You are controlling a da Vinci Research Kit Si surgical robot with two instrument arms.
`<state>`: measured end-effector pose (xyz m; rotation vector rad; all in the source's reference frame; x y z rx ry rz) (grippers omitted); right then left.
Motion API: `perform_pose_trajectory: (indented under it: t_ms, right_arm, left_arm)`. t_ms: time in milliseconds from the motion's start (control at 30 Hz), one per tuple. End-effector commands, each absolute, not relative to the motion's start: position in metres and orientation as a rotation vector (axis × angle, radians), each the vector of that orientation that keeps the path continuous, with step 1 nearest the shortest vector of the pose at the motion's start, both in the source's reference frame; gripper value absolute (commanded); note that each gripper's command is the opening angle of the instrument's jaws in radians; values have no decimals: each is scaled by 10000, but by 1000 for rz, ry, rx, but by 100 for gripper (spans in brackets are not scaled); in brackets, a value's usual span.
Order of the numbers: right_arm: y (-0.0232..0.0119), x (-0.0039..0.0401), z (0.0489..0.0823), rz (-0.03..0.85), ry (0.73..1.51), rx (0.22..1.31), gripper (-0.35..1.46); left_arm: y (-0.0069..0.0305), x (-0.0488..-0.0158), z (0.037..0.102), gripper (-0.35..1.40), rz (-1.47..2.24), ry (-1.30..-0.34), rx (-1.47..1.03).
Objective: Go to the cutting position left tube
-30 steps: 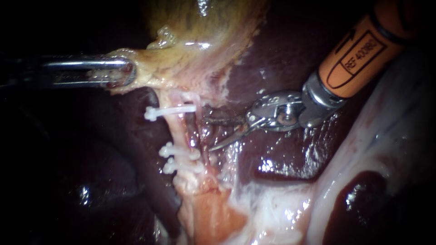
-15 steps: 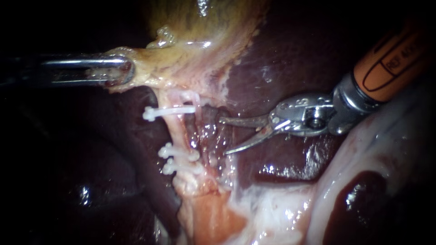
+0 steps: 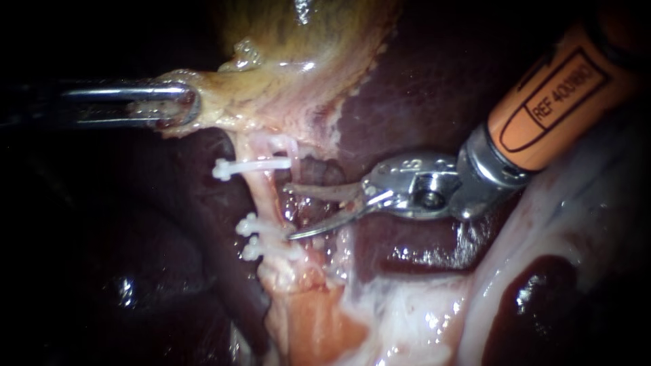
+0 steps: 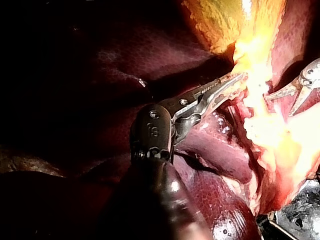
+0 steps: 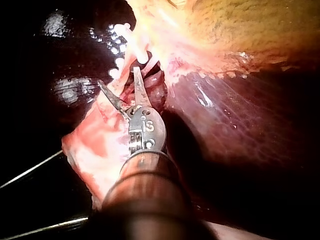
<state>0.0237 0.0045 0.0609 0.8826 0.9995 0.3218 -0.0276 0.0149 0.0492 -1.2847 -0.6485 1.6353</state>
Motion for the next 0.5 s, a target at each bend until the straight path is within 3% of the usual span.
perform_pose_trajectory:
  t_ms: [33,500]
  right_arm:
    - [44,235,614,319,990,881,145]
    - [41,269,650,340,958,859,145]
  left_arm:
    - [149,-275,490,-35,1635,-649,-1285]
    - [149,-276,489,-35,1635,-649,-1284]
